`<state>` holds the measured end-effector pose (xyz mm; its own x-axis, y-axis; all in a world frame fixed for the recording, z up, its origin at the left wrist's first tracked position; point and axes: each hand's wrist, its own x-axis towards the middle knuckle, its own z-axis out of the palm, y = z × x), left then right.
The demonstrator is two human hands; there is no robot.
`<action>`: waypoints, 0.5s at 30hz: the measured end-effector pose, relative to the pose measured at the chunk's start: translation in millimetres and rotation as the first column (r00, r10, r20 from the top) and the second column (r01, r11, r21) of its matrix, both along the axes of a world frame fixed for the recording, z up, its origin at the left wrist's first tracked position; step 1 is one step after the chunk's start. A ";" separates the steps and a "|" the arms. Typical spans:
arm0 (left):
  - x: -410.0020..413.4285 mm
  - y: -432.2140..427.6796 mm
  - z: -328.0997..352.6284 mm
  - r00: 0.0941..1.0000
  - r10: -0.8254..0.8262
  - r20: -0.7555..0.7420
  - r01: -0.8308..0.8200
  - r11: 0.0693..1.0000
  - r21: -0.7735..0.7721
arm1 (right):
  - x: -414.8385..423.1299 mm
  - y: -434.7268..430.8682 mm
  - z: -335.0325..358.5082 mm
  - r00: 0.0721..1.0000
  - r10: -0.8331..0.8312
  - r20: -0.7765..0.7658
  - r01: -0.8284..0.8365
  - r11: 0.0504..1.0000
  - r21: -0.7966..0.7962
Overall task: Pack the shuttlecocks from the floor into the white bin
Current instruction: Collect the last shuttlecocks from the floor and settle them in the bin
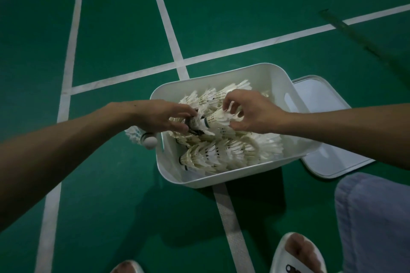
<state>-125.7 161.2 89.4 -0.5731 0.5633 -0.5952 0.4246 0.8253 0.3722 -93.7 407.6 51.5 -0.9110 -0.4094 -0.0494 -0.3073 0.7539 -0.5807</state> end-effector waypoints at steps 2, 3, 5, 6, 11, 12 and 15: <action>0.0 0.1 0.3 1.000 -0.008 -0.012 0.008 1.000 0.003 | 0.6 -6.0 -2.8 1.000 0.009 0.028 -0.008 1.000 -0.016; 0.0 0.3 0.4 1.000 -0.011 -0.015 0.011 1.000 0.002 | 0.0 -8.7 -4.6 0.999 0.010 0.034 -0.009 1.000 -0.025; 0.5 0.6 0.9 1.000 -0.018 -0.016 0.018 1.000 -0.014 | -3.0 -14.0 -7.1 0.999 0.001 0.043 0.001 0.999 -0.043; 1.2 0.9 1.8 1.000 -0.019 -0.016 0.018 0.999 -0.027 | -4.9 -16.9 -8.2 0.999 -0.004 0.046 0.006 0.999 -0.047; 4.0 4.2 4.3 0.999 -0.029 -0.023 0.027 0.997 -0.070 | -10.0 -25.4 -10.2 0.999 0.000 0.042 0.000 1.000 -0.019; 4.8 5.2 5.0 0.999 -0.029 -0.026 0.027 0.997 -0.074 | -10.2 -25.5 -10.6 0.999 0.003 0.035 -0.002 1.000 -0.012; 5.9 6.7 5.5 0.999 -0.025 -0.038 0.022 0.997 -0.077 | -9.7 -23.8 -10.7 0.998 0.060 0.019 -0.061 0.998 0.025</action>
<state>-119.8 167.9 94.9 -0.5837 0.5307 -0.6146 0.4576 0.8402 0.2909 -103.4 383.8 40.7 -0.8835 -0.4621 -0.0766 -0.3425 0.7488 -0.5675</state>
